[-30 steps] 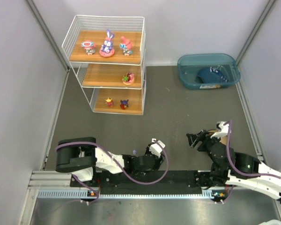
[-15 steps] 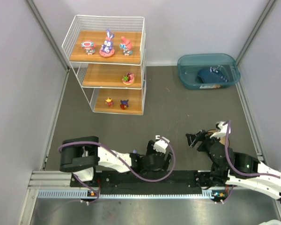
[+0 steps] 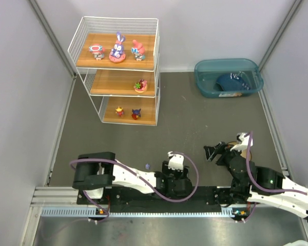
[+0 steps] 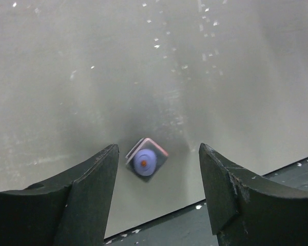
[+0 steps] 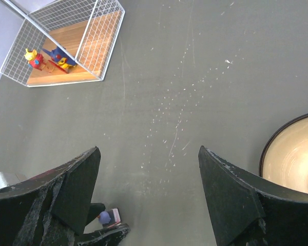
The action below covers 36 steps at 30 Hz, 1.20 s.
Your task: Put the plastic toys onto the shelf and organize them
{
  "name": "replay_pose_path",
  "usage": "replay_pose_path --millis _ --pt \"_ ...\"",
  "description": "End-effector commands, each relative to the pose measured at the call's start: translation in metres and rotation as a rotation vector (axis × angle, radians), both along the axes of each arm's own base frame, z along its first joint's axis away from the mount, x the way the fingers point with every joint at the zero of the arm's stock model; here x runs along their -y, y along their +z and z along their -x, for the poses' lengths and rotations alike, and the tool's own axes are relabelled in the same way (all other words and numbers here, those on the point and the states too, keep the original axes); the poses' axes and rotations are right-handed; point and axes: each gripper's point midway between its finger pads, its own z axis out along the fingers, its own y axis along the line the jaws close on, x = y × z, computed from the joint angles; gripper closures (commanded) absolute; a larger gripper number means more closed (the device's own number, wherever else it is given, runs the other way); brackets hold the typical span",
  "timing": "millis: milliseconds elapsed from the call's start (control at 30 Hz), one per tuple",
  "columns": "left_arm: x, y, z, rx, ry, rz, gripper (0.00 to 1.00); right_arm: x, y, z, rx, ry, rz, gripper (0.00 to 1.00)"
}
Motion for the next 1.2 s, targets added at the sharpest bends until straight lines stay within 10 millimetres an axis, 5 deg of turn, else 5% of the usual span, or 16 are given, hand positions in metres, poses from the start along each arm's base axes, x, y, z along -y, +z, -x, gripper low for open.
replay_pose_path --millis 0,667,1167 --pt "-0.022 -0.007 -0.005 -0.01 0.132 0.0 0.32 0.002 0.003 -0.004 0.01 -0.029 -0.006 0.22" --pt "-0.019 0.007 0.018 -0.106 0.134 0.034 0.46 0.002 0.0 -0.004 0.007 -0.03 -0.002 0.21" --pt "-0.048 -0.003 0.019 -0.128 0.234 0.068 0.43 0.0 -0.001 -0.003 0.002 -0.024 -0.009 0.21"
